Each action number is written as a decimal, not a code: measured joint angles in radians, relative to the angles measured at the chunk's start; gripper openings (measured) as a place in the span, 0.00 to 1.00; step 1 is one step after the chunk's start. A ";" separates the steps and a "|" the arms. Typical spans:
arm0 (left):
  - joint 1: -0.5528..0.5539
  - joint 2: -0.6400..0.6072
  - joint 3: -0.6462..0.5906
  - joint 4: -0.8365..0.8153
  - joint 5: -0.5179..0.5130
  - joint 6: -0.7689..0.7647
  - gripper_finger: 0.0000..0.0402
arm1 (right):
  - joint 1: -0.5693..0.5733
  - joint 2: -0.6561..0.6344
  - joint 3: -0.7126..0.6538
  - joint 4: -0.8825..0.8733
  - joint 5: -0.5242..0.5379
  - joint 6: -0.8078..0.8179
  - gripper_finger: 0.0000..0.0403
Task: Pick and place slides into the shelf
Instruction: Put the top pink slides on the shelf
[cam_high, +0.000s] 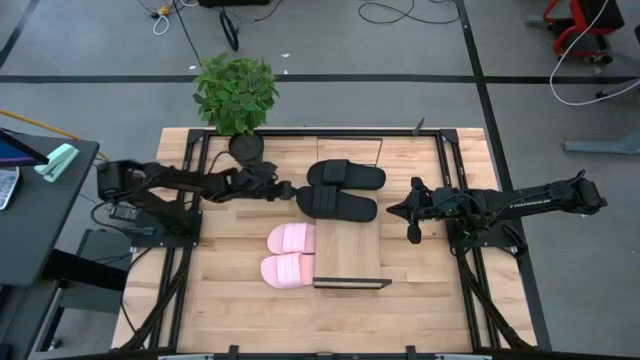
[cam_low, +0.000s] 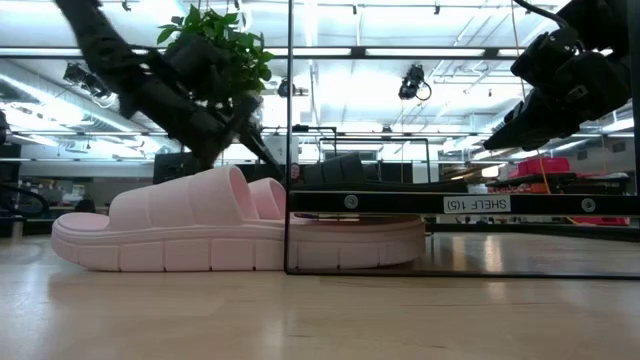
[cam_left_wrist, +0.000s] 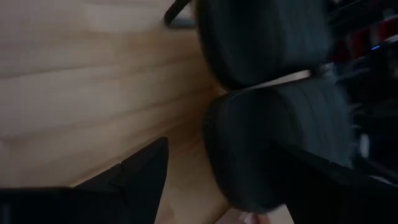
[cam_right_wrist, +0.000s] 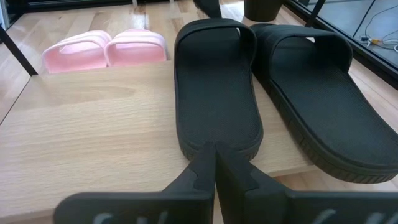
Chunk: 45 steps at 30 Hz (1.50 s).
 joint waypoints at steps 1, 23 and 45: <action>0.001 -0.031 -0.022 0.004 -0.011 -0.006 0.68 | 0.000 0.000 0.000 0.000 0.000 0.000 0.03; -0.438 -0.390 -0.492 0.290 -0.365 -0.383 0.64 | 0.000 0.000 0.000 -0.001 0.000 0.082 0.03; -0.554 -0.390 -0.475 0.110 -0.257 -0.485 0.64 | 0.000 0.000 0.000 -0.001 0.000 0.087 0.03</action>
